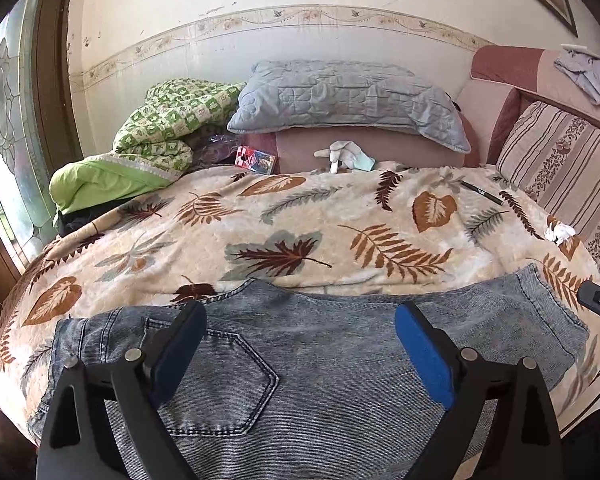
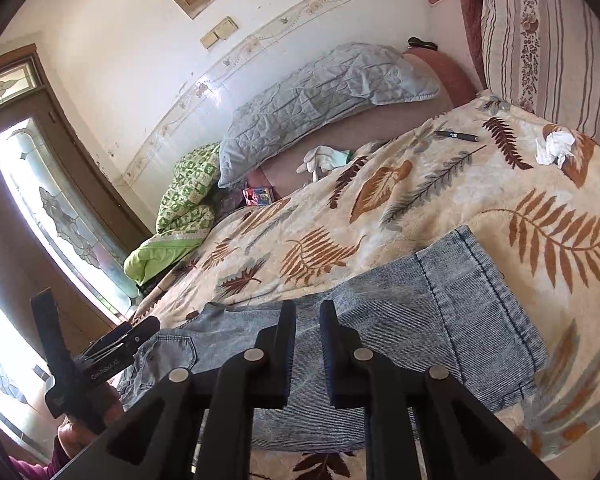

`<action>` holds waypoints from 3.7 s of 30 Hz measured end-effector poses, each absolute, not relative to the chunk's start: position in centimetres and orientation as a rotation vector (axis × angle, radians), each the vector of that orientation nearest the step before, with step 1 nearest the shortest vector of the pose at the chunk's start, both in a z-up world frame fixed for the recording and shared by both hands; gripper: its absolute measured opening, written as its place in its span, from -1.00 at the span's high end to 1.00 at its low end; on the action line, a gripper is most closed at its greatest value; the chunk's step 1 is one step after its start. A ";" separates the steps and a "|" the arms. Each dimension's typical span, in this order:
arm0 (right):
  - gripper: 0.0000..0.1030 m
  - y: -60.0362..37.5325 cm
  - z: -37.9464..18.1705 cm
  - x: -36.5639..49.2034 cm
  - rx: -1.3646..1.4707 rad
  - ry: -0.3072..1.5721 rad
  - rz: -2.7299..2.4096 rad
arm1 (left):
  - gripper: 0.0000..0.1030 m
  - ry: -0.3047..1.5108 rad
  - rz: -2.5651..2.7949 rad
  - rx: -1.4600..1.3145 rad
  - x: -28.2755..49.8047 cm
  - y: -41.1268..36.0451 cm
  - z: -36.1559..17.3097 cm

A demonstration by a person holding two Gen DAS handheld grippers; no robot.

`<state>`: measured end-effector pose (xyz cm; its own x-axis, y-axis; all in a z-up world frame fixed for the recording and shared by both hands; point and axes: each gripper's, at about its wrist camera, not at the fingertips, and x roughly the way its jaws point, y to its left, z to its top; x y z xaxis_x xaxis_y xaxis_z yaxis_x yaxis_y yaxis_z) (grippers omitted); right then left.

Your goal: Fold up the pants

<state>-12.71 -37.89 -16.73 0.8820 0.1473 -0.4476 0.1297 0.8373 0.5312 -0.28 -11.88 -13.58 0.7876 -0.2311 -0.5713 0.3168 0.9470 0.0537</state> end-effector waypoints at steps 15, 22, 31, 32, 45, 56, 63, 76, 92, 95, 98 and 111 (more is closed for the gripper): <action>-0.22 -39.8 -16.7 -13.8 0.649 0.428 -0.085 | -0.85 0.598 -0.396 0.183 -0.6 -14.6 -12.5; -0.22 -40.9 -15.3 -18.9 0.694 0.387 -0.172 | -0.85 0.491 -0.624 0.173 -2.7 -22.2 -6.4; -0.33 -41.5 -9.0 -27.0 0.590 0.302 -0.350 | -0.95 0.354 -0.705 0.234 -7.5 -23.0 -5.9; -0.34 -41.4 -8.6 -27.3 0.585 0.294 -0.358 | -0.95 0.352 -0.695 0.243 -7.4 -22.7 -6.1; -0.34 -37.5 -9.8 -23.5 0.632 0.409 -0.230 | -0.99 0.310 -0.528 0.162 -4.9 -17.2 -4.1; -0.34 -34.8 -11.5 -21.6 0.590 0.482 -0.174 | -1.00 0.294 -0.495 0.128 -4.6 -15.7 -2.9; -0.34 -39.6 -15.9 -20.9 0.863 0.537 -0.231 | -1.00 0.383 -0.439 0.171 -2.4 -14.5 -4.2; -0.34 -44.5 -18.7 -17.5 1.039 0.536 -0.307 | -1.00 0.663 -0.454 0.223 2.1 -16.5 -11.4; 0.34 -48.6 -24.7 -0.2 0.910 0.806 -0.369 | -1.00 0.944 -0.512 0.453 1.5 -21.8 -23.7; 0.35 -48.6 -23.7 -0.7 0.914 0.779 -0.358 | -1.00 0.962 -0.529 0.402 2.0 -21.1 -23.4; 0.28 -48.7 -21.4 -3.6 0.955 0.719 -0.302 | -1.00 0.933 -0.502 0.372 2.4 -20.6 -22.1; -0.29 -47.8 -22.0 -18.4 1.176 0.690 -0.258 | -1.00 0.825 -0.561 0.334 0.8 -22.2 -17.8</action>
<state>-18.44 -47.76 -22.01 0.7693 0.1622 -0.6180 0.5277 0.3840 0.7577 0.81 -22.21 -17.81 0.5463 -0.3376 -0.7665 0.5888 0.8056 0.0649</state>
